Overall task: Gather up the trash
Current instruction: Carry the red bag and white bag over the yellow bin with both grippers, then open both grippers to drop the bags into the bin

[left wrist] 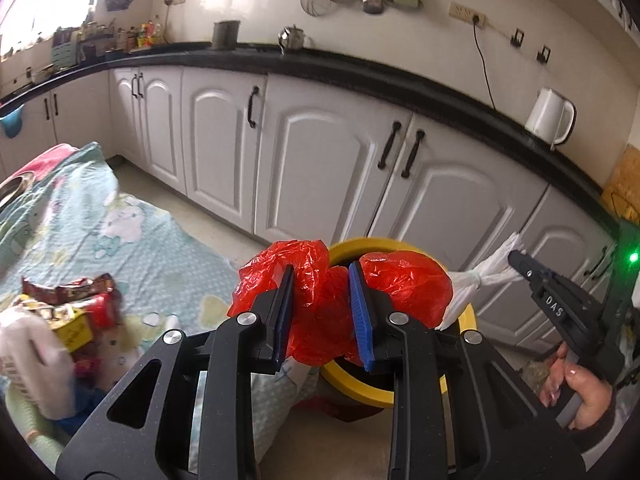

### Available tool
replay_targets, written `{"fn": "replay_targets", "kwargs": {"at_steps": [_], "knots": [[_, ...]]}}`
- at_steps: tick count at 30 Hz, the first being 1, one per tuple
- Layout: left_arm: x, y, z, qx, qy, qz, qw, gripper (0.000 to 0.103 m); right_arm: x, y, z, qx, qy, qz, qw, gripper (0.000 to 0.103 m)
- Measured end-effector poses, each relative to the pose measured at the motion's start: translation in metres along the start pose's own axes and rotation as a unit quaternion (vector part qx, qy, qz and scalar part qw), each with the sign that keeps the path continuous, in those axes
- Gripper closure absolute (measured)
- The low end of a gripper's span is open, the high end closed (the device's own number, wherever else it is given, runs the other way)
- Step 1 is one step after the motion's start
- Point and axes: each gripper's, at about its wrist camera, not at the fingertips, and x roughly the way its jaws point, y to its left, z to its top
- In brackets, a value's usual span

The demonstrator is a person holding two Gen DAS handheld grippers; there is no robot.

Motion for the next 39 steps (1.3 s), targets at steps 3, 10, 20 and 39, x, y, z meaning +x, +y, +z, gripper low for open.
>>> {"fn": "replay_targets", "kwargs": {"at_steps": [3, 10, 20, 39], "knots": [[0.017, -0.006, -0.005, 0.010, 0.019, 0.005, 0.9997, 0.082, 0.005, -0.004, -0.006, -0.009, 0.007, -0.012, 1.000, 0.092], [0.047, -0.016, -0.014, 0.020, 0.057, 0.015, 0.9981, 0.082, 0.018, 0.000, -0.019, -0.038, 0.028, -0.025, 0.999, 0.092], [0.076, -0.026, -0.019, 0.022, 0.095, 0.008, 0.9952, 0.081, 0.033, -0.002, -0.027, -0.035, 0.055, -0.018, 0.998, 0.089], [0.041, -0.002, 0.000, -0.033, 0.053, 0.008, 0.9980, 0.011, 0.016, -0.012, -0.020, 0.029, 0.031, 0.023, 0.999, 0.049]]}}
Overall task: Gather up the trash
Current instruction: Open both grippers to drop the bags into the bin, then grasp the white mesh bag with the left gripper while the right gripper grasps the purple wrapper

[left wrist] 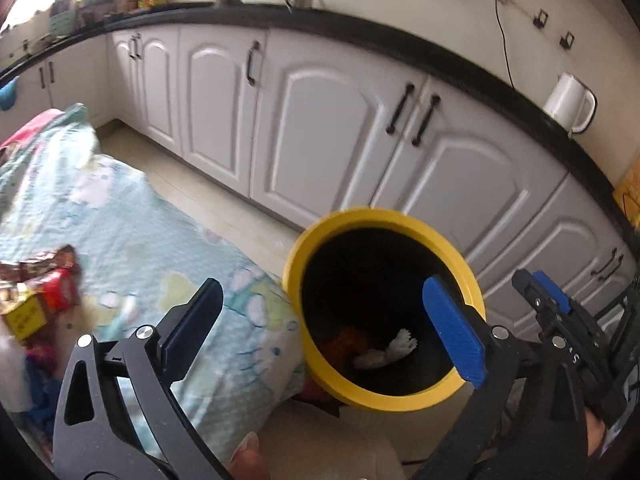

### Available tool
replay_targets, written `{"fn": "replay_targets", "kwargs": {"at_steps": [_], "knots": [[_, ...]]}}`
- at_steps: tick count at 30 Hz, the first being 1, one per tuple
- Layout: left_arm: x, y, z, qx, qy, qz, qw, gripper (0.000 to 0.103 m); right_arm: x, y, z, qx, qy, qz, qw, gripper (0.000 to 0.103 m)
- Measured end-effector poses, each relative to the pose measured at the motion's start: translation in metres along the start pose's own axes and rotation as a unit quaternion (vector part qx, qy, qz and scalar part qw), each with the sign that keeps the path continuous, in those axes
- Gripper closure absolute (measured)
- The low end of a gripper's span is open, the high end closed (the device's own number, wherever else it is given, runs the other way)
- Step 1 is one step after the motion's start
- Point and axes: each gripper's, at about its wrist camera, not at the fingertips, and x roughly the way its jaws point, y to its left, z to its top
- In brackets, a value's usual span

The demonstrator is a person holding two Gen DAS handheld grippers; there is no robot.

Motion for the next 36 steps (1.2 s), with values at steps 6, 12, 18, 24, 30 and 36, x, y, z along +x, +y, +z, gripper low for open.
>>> {"fn": "replay_targets", "kwargs": {"at_steps": [6, 12, 18, 24, 30, 36], "knots": [[-0.039, 0.023, 0.004, -0.015, -0.048, 0.026, 0.9984, 0.011, -0.017, 0.022, 0.006, -0.003, -0.016, 0.040, 0.999, 0.040], [-0.073, 0.046, 0.001, -0.019, -0.088, 0.057, 0.9943, 0.011, -0.034, 0.050, 0.010, -0.017, -0.027, 0.082, 0.996, 0.036], [-0.102, 0.067, -0.002, -0.030, -0.120, 0.080, 0.9891, 0.011, -0.047, 0.078, 0.012, -0.017, -0.025, 0.127, 0.991, 0.036], [-0.120, 0.089, -0.006, -0.046, -0.134, 0.095, 0.9853, 0.011, -0.055, 0.109, 0.011, -0.028, -0.018, 0.168, 0.985, 0.036], [-0.132, 0.112, -0.010, -0.066, -0.141, 0.108, 0.9819, 0.011, -0.063, 0.146, 0.002, -0.061, -0.011, 0.201, 0.978, 0.036], [-0.143, 0.140, -0.016, -0.093, -0.147, 0.122, 0.9772, 0.011, -0.071, 0.186, -0.011, -0.101, 0.001, 0.237, 0.966, 0.036]]}}
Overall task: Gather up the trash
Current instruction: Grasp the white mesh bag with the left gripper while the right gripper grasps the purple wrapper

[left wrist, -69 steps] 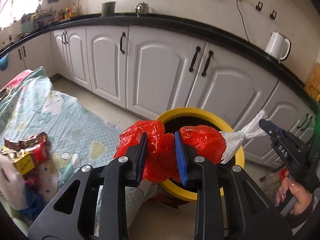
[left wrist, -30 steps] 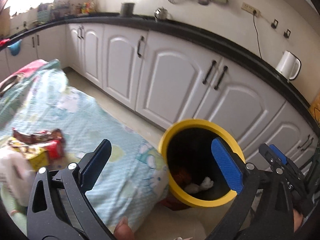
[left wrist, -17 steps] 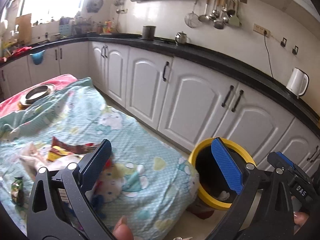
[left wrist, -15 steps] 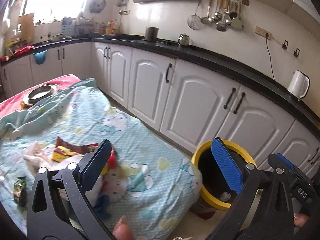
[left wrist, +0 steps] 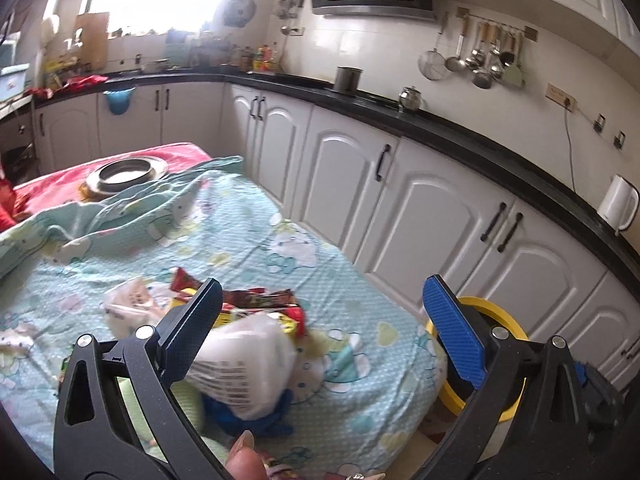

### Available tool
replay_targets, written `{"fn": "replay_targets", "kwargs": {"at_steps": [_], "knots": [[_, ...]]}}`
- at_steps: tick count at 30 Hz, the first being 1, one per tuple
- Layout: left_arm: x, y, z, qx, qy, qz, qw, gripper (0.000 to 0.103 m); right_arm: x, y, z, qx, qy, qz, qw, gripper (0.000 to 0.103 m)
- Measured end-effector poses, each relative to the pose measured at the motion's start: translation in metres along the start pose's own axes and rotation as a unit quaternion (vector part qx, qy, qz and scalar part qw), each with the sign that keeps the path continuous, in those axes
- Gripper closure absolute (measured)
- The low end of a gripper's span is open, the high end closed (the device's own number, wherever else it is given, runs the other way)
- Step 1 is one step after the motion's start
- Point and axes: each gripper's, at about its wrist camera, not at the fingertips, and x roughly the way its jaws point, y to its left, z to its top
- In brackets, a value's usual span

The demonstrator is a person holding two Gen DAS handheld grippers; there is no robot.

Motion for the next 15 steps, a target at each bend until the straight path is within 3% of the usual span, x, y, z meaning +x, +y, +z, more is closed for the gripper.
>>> {"fn": "replay_targets", "kwargs": {"at_steps": [15], "knots": [[-0.010, 0.067, 0.001, -0.053, -0.005, 0.045, 0.9976, 0.011, 0.025, 0.067, -0.022, -0.074, 0.063, 0.082, 0.992, 0.036]]}}
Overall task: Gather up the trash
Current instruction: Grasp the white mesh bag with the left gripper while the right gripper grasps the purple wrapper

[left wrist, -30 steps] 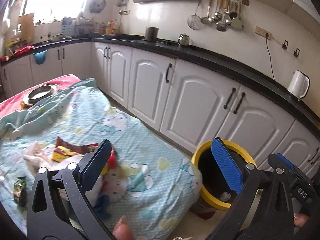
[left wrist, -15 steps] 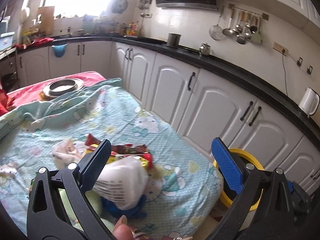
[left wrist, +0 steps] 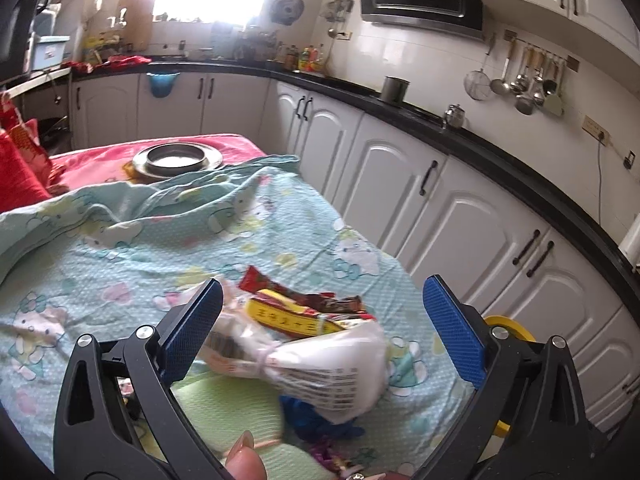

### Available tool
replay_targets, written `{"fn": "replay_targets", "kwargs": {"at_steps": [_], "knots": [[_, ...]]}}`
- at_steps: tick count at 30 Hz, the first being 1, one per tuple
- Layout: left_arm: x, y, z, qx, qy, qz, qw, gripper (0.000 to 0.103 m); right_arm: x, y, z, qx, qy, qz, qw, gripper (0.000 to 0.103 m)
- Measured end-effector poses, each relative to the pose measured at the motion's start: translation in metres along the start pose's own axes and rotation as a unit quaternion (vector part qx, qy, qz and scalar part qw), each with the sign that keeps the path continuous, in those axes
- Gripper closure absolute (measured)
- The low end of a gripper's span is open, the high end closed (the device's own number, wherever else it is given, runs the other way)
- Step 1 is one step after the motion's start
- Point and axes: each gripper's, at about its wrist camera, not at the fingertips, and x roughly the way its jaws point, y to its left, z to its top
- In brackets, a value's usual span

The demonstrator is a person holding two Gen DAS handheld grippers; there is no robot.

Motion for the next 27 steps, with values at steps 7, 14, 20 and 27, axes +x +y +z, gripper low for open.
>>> {"fn": "replay_targets", "kwargs": {"at_steps": [7, 14, 20, 27], "knots": [[0.007, 0.031, -0.003, -0.028, 0.011, 0.022, 0.9993, 0.011, 0.024, 0.028, -0.011, -0.035, 0.051, 0.043, 0.997, 0.036], [0.024, 0.058, -0.010, -0.056, 0.040, 0.029, 0.9972, 0.011, 0.052, 0.027, -0.020, -0.004, 0.094, 0.058, 0.994, 0.036], [0.039, 0.072, -0.015, -0.079, 0.060, 0.016, 0.9949, 0.011, 0.068, 0.030, -0.023, 0.012, 0.117, 0.077, 0.990, 0.036], [0.058, 0.090, -0.018, -0.125, 0.094, 0.006, 0.9876, 0.011, 0.084, 0.041, -0.030, 0.002, 0.142, 0.090, 0.986, 0.036]]}}
